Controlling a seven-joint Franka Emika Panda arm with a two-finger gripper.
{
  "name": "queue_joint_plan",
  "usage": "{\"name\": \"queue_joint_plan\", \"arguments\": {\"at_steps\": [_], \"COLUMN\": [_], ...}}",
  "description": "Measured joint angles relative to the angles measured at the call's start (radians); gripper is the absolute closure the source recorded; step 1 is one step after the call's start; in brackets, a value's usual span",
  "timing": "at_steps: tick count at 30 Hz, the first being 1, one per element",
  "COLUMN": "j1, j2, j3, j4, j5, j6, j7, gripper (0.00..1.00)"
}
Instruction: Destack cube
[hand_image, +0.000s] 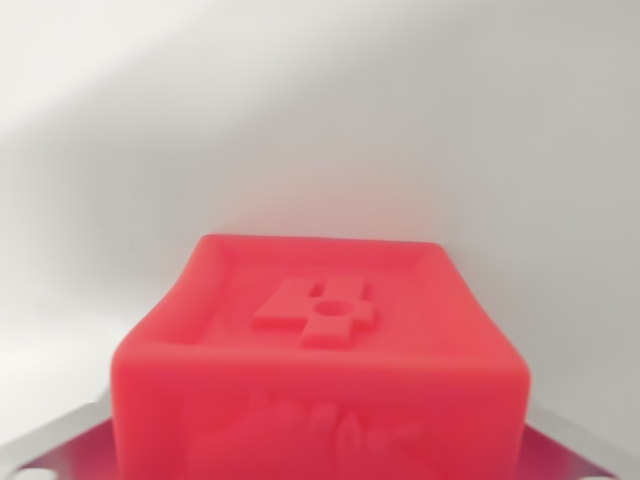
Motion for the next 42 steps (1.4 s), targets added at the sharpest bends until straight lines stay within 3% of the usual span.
{"name": "queue_joint_plan", "arguments": {"at_steps": [28,42], "j1": [0.000,0.000], "j2": [-0.001,-0.062], "j3": [0.000,0.000], "j4": [0.000,-0.019], "j5": [0.000,0.000], "j6": [-0.001,-0.040], "j7": [0.000,0.000], "gripper": [0.00,0.00]}}
